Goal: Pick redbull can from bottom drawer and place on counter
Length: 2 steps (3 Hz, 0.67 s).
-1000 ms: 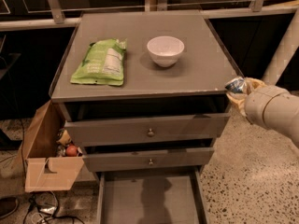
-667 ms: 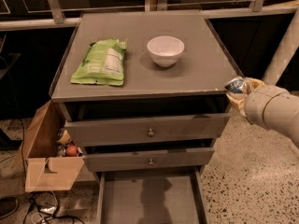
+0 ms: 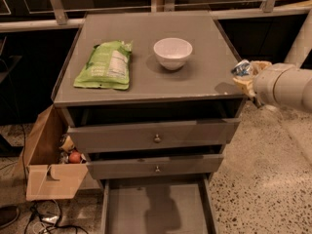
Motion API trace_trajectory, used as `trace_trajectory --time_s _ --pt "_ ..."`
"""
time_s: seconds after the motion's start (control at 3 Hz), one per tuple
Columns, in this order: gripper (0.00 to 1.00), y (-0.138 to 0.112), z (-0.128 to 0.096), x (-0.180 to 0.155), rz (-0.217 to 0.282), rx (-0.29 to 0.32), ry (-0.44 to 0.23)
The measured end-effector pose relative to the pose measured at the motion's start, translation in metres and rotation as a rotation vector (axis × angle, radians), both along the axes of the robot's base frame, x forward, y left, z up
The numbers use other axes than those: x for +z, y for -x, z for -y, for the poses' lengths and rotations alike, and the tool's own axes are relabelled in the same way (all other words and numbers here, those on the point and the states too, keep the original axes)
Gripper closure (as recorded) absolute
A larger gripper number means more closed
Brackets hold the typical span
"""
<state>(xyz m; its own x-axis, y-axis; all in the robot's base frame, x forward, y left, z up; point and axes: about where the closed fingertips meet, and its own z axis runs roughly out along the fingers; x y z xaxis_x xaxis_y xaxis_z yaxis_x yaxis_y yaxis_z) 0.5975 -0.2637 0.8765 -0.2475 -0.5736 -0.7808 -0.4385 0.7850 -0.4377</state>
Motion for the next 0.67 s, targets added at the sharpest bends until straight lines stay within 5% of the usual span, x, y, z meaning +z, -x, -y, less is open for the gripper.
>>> trace_trajectory --time_s 0.67 --pt "1.0 -0.0055 0.0023 0.011 -0.002 -0.006 -0.027"
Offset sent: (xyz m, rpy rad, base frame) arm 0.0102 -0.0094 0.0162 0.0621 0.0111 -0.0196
